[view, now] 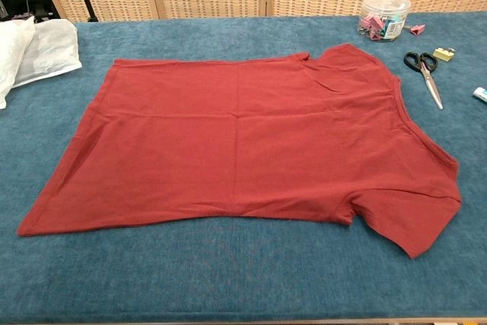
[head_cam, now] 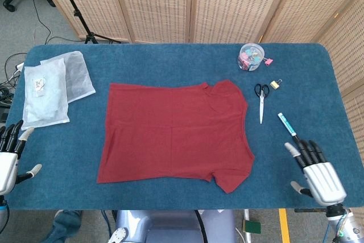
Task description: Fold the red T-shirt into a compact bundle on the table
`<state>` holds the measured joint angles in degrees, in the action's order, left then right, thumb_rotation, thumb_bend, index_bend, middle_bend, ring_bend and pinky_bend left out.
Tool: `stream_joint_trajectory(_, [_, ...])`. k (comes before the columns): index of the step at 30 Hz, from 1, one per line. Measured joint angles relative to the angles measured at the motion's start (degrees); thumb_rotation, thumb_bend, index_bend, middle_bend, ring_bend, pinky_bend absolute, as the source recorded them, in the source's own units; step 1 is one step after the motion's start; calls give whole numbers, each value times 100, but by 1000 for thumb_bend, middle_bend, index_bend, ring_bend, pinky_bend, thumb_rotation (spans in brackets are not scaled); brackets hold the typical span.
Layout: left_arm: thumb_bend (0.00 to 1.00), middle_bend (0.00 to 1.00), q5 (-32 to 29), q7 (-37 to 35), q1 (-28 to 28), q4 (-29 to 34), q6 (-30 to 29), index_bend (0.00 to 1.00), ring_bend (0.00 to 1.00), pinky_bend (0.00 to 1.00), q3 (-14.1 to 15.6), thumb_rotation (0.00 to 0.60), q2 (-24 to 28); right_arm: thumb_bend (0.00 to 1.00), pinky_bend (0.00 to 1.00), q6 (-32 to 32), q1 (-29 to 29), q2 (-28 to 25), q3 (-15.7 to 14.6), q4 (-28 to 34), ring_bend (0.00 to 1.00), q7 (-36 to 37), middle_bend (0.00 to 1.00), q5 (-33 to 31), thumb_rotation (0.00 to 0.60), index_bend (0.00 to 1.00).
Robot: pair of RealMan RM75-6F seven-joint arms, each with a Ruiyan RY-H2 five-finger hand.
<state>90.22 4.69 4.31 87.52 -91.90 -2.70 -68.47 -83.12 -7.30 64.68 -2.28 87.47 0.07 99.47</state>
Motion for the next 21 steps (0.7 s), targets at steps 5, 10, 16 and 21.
stream_joint_trajectory(5, [0, 0, -50, -13, -14, 30, -15, 0, 0, 0, -33, 600, 15, 0, 0, 183, -222, 259, -287, -309, 0, -17, 0, 708, 600, 105])
stream_joint_trajectory(10, [0, 0, -64, 26, -14, 29, -1, 0, 0, 0, -40, 600, 1, 0, 0, 253, -502, 818, -471, -900, 0, 12, 0, 1288, 600, 138])
stream_joint_trajectory(16, [0, 0, -123, 30, -6, 23, 37, 0, 0, 0, -68, 600, -5, 0, 0, 311, -761, 1214, -485, -1119, 0, -138, 0, 1494, 600, 171])
stream_joint_trajectory(21, [0, 0, -173, 51, 5, 20, 70, 0, 0, 0, -93, 600, -15, 0, 0, 541, -947, 1412, -439, -1166, 0, -255, 0, 1474, 600, 190])
